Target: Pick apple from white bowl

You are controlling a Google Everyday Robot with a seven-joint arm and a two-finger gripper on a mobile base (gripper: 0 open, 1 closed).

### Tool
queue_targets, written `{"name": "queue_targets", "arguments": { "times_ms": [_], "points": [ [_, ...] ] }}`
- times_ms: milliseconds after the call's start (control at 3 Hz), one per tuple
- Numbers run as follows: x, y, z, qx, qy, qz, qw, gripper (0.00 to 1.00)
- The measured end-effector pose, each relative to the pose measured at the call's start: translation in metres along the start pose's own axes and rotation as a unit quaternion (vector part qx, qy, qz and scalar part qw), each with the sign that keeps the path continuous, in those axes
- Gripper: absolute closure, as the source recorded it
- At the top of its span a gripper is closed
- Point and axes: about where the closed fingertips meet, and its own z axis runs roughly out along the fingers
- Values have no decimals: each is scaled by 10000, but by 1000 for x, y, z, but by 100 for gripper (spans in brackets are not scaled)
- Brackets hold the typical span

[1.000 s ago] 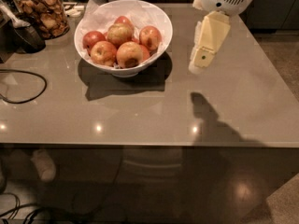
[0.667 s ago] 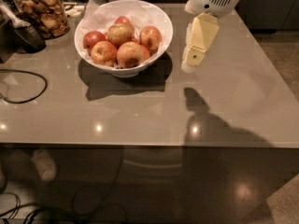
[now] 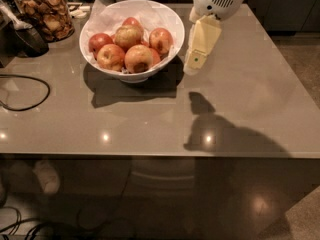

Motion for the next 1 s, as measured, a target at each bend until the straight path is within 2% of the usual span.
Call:
{"name": "queue_targets", "arguments": {
  "times_ms": [333,667,1000],
  "points": [
    [-5,1,3,-30,6,25,10000,6],
    [-5,1,3,-30,6,24,10000,11],
    [-35,2,-3,18,-38,-352,9994,10]
  ]
}}
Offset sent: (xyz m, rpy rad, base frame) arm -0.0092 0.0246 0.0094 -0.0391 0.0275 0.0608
